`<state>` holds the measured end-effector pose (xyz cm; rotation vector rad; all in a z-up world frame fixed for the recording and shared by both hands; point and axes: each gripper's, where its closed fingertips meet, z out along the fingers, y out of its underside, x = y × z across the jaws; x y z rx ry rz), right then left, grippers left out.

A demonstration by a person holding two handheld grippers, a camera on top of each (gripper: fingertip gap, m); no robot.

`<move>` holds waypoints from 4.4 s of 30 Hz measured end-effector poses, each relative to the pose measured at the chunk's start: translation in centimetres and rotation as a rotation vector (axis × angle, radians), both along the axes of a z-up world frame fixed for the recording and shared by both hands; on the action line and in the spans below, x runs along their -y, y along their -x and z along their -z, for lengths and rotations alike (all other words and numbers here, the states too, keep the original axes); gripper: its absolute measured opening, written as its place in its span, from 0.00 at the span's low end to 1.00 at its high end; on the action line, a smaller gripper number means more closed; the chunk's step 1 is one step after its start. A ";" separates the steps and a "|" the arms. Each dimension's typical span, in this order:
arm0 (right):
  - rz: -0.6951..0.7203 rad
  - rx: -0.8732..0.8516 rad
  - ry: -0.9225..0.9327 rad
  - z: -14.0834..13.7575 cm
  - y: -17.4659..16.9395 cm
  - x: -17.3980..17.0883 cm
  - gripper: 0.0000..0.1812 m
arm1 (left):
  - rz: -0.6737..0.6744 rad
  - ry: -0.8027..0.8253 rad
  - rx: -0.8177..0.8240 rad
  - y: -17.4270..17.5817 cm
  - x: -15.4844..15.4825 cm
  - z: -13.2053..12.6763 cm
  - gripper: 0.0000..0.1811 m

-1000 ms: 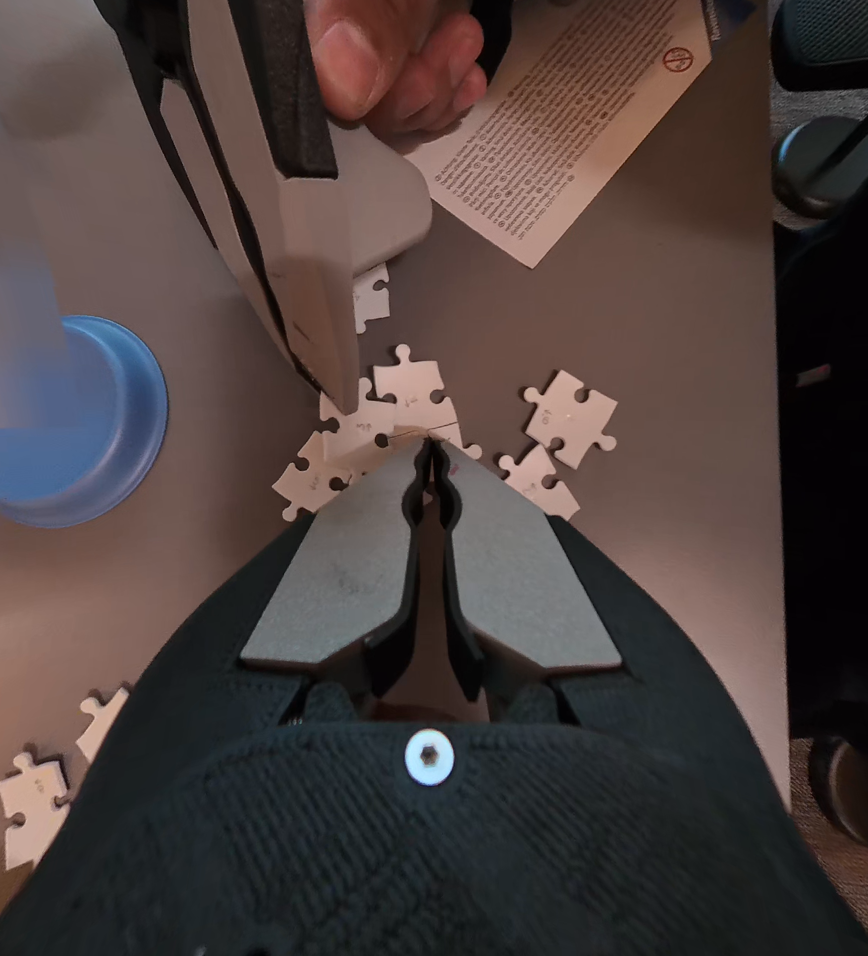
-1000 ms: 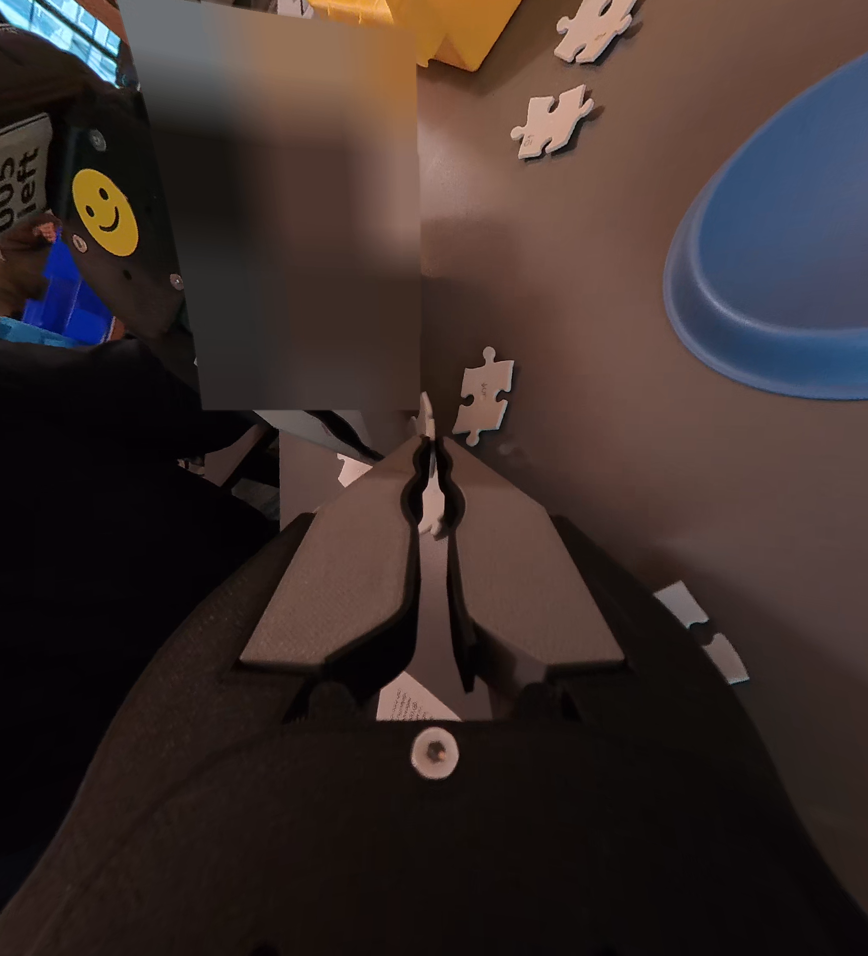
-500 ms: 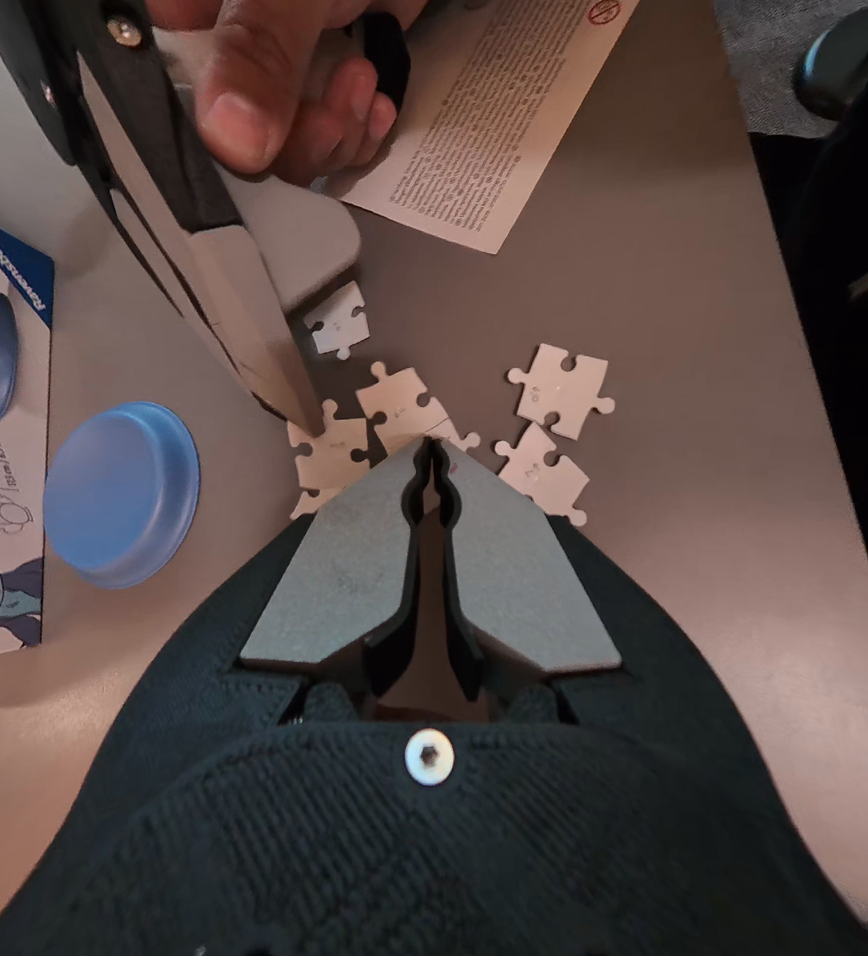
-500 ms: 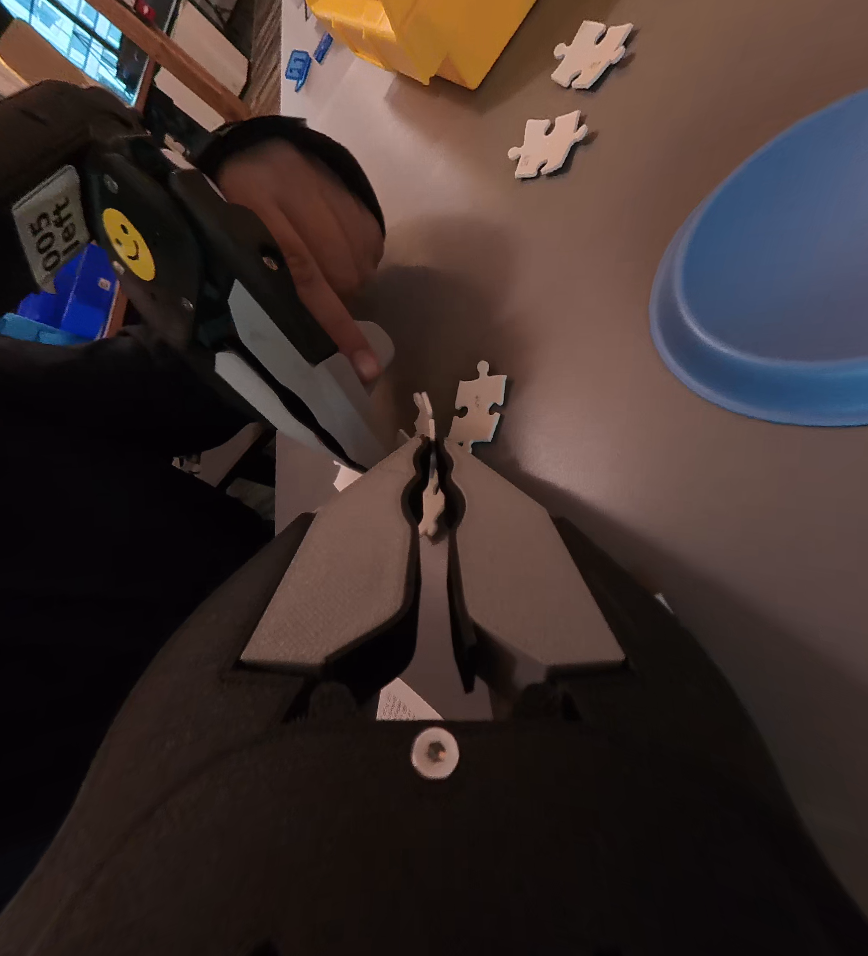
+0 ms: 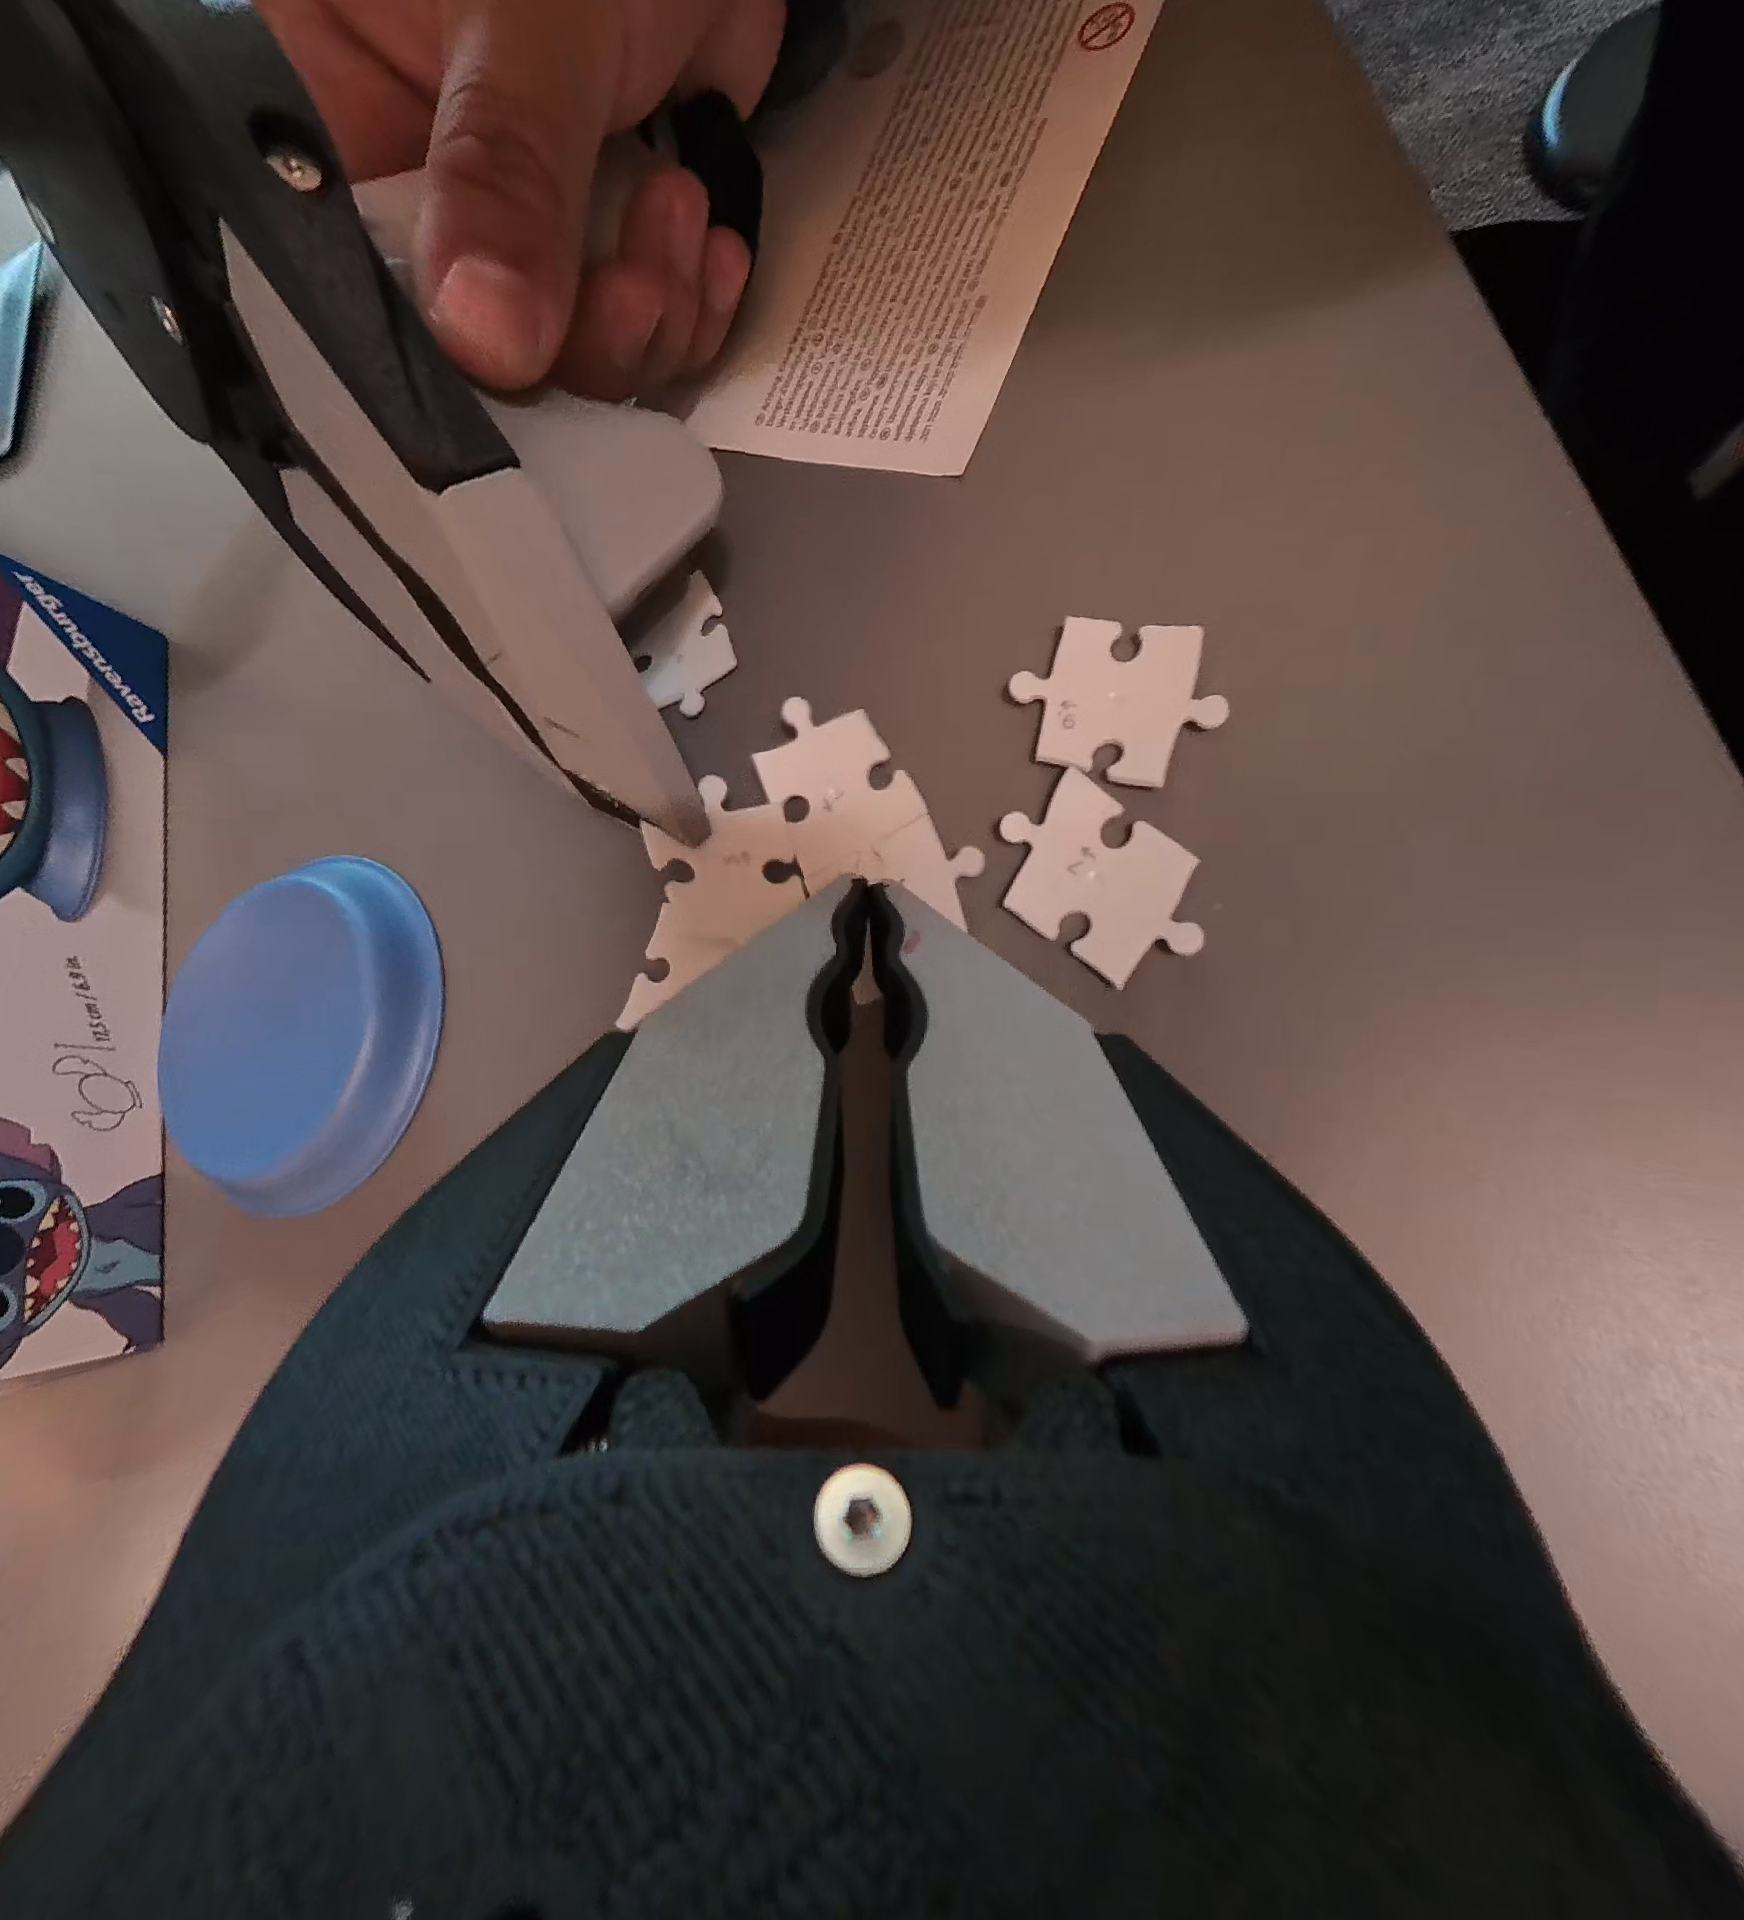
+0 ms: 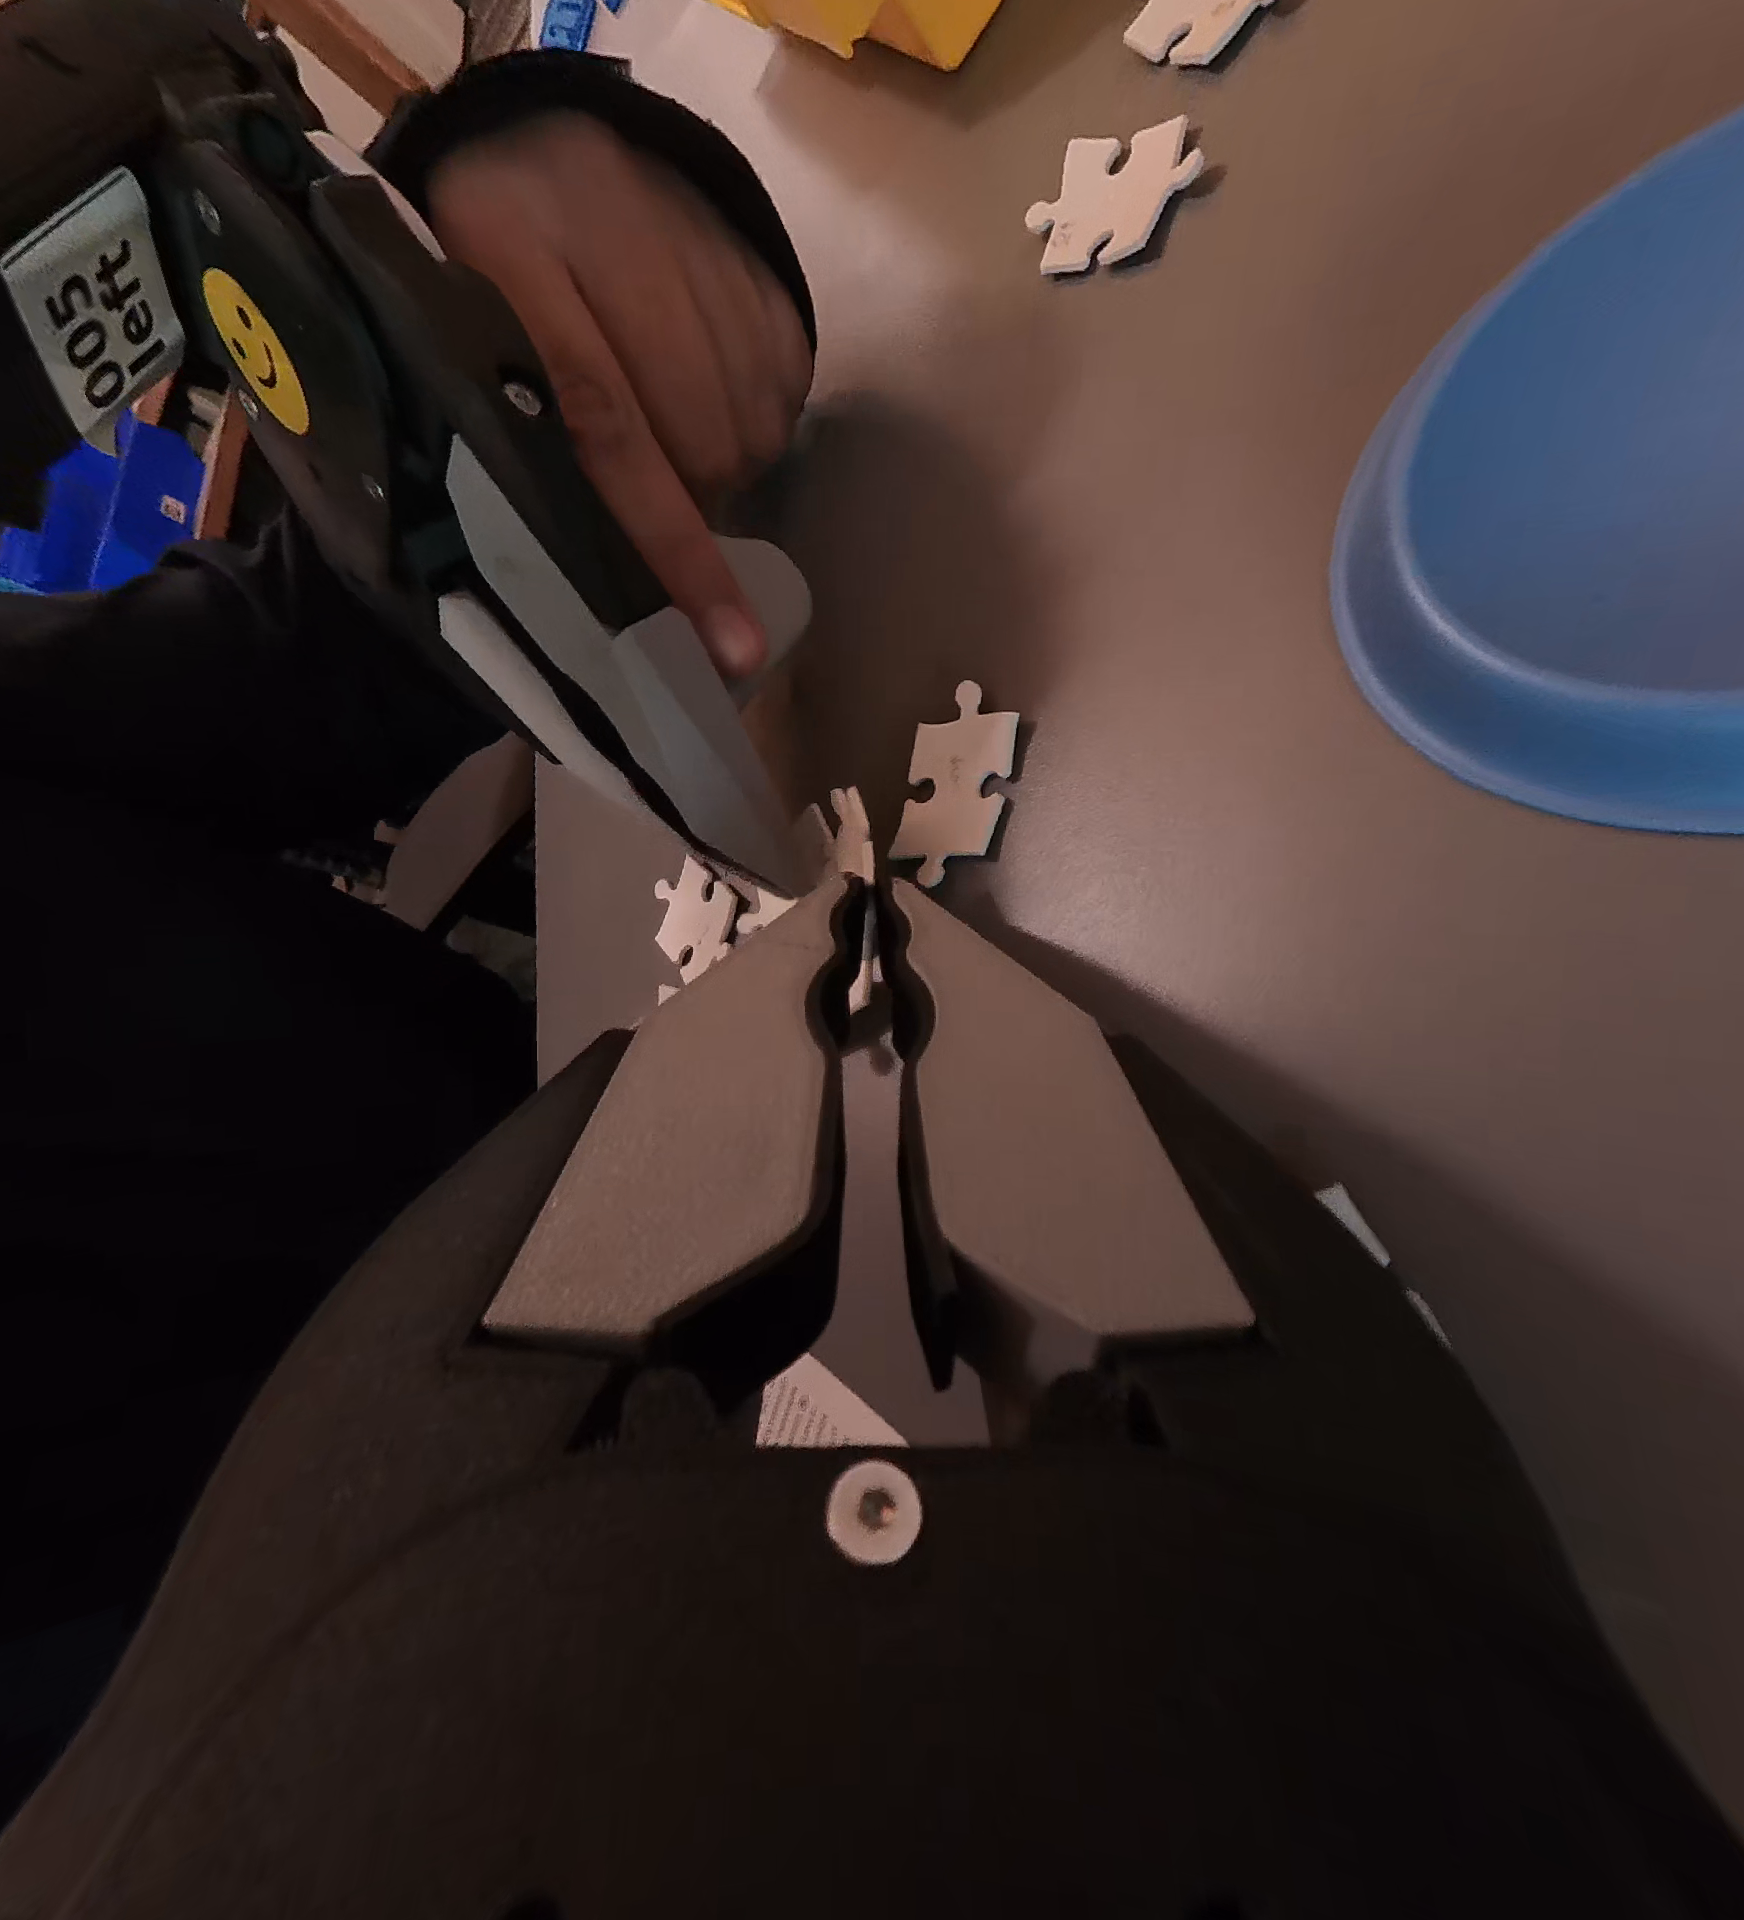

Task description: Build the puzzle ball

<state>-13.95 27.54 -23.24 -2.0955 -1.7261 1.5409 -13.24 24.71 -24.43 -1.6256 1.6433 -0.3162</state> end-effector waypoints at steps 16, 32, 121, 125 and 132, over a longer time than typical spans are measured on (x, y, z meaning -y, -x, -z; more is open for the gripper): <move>0.013 0.014 -0.028 0.0 -0.5 0.0 0.00 | -0.034 0.028 -0.012 0.8 0.8 -0.5 0.00; 0.022 -0.004 -0.026 -0.2 0.7 0.2 0.00 | -0.046 -0.029 -0.056 0.6 0.3 0.0 0.00; 0.068 0.034 -0.084 -0.6 -1.9 -1.0 0.00 | -0.065 0.037 -0.197 1.6 2.2 0.1 0.00; 0.098 0.005 -0.084 -1.5 -1.9 -1.7 0.00 | -0.098 0.036 -0.162 1.8 1.3 0.2 0.00; 0.105 -0.004 -0.075 -1.4 -1.1 -1.6 0.00 | -0.125 -0.012 -0.143 2.3 0.3 0.1 0.00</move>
